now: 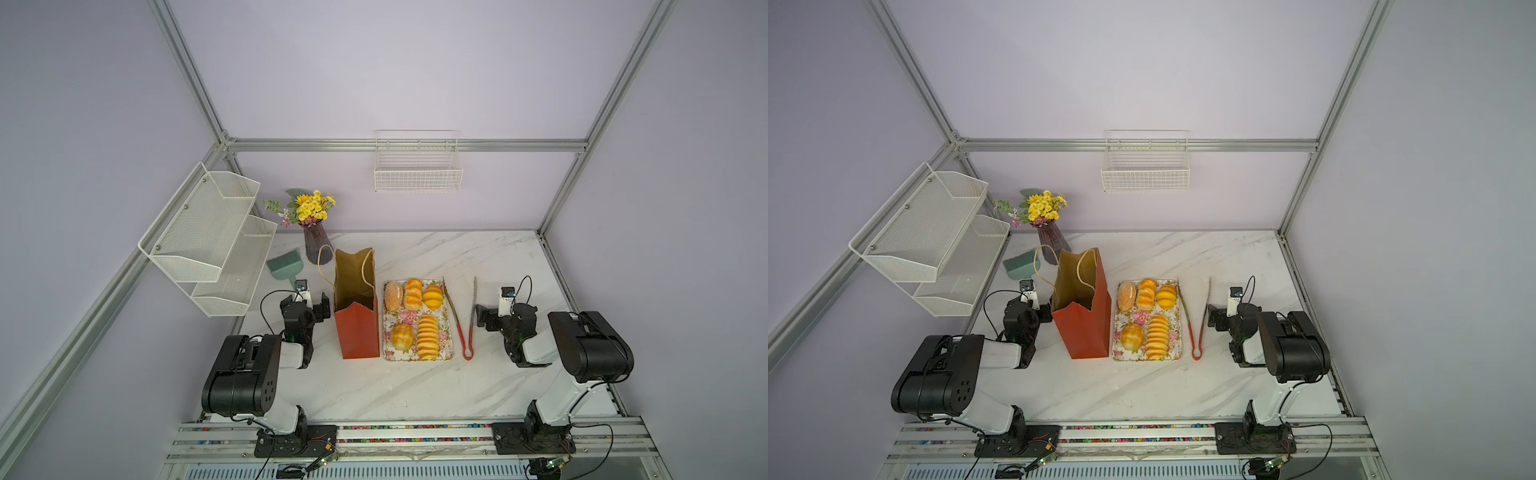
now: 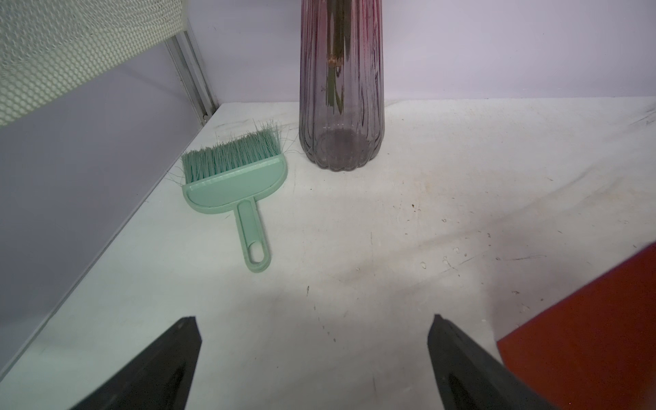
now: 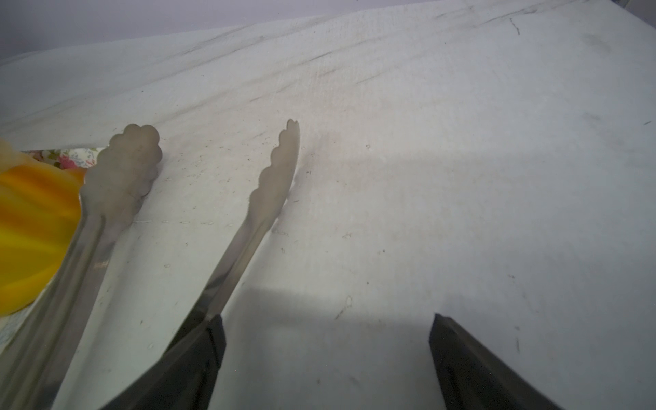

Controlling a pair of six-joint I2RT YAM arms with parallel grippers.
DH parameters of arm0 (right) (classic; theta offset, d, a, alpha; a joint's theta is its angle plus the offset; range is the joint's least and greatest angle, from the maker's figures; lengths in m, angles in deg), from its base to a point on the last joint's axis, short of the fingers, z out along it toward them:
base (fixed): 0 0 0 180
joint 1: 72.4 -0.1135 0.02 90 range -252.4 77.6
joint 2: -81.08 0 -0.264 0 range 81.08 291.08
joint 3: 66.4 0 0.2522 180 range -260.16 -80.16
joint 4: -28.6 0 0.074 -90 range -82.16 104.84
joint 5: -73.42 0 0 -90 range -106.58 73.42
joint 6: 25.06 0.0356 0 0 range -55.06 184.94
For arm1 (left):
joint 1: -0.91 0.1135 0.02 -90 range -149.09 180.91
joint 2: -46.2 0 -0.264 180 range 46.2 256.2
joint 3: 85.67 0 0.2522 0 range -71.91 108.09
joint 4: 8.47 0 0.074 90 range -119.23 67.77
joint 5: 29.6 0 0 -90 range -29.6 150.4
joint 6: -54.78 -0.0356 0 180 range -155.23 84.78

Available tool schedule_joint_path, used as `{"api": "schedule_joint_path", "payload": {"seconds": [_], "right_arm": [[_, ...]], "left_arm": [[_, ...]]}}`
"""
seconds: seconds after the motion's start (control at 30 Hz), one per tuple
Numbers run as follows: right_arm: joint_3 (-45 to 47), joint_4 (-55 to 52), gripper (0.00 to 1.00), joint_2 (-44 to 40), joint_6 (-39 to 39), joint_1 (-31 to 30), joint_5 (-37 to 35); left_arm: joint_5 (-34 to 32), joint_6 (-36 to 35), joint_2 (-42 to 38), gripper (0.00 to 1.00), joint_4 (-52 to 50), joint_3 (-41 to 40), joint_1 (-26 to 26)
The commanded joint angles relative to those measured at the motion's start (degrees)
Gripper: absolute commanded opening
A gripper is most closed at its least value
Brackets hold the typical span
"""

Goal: Pack bread into a paper bag
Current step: Adjust the paper bag at the center of the board.

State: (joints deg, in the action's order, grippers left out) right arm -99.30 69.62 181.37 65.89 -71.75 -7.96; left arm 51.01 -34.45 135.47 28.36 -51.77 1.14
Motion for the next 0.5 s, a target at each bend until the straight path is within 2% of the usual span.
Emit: {"api": "schedule_joint_path", "payload": {"seconds": [0.0,0.47], "right_arm": [[-0.2,-0.2,0.97,0.6,-0.6,0.2,-0.4],[-0.6,-0.7,0.97,0.8,0.2,0.2,-2.0]], "left_arm": [[-0.4,-0.8,0.4,1.0,2.8,1.6,-0.3],[-0.3,-0.8,0.4,1.0,2.6,1.7,-0.3]]}}
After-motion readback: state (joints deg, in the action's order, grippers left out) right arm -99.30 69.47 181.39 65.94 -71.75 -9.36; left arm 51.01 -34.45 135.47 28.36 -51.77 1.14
